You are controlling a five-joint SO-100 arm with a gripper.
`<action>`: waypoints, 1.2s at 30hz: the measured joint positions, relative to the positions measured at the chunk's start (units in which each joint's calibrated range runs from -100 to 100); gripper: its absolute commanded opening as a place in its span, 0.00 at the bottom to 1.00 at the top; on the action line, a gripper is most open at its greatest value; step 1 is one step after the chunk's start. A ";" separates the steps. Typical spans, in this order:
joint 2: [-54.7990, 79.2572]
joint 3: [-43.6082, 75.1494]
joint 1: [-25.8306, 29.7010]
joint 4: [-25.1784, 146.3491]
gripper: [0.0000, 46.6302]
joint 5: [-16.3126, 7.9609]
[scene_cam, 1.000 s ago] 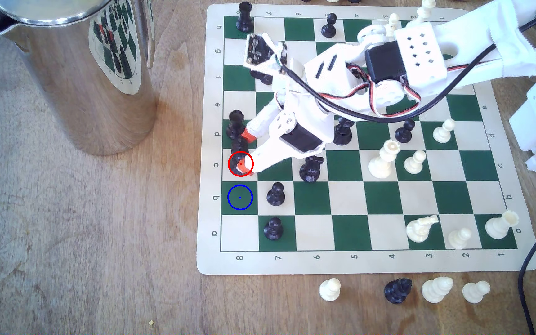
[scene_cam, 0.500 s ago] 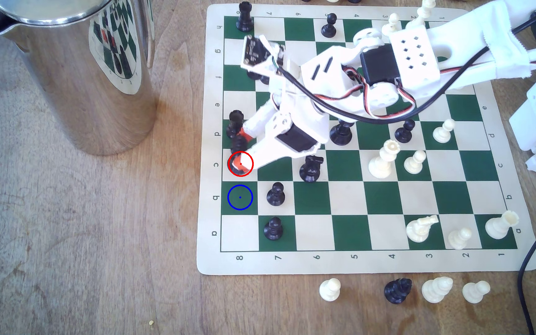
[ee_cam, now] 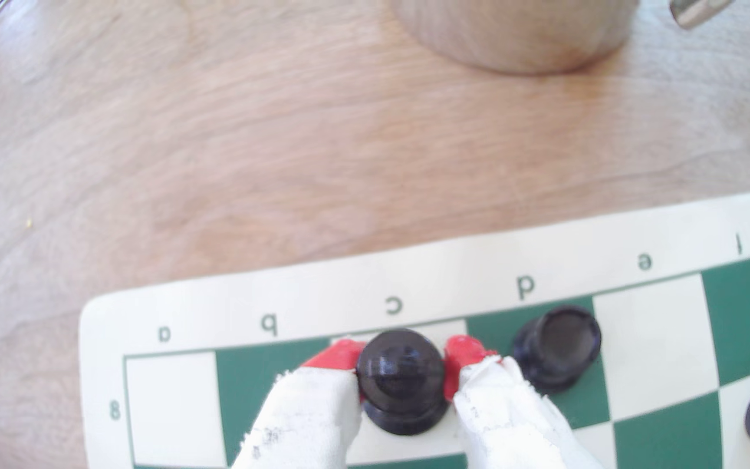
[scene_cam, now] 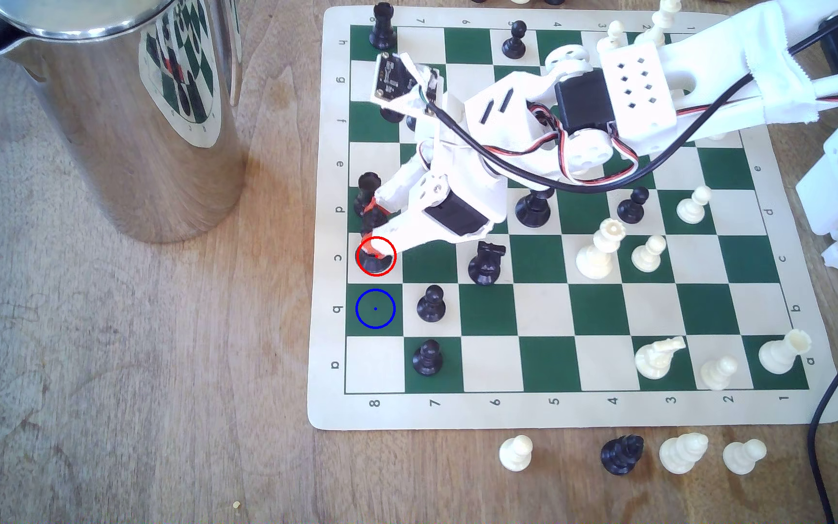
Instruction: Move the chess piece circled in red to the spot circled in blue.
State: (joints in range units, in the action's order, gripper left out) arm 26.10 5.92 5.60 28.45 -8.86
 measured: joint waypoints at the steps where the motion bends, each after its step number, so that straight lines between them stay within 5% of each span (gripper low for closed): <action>1: -0.08 0.36 -0.15 -0.16 0.06 0.00; 3: -0.08 0.54 -0.22 -0.24 0.00 0.00; 36: -7.54 0.72 1.25 4.46 0.00 0.00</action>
State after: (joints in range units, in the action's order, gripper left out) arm 18.56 6.64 6.86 32.91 -8.86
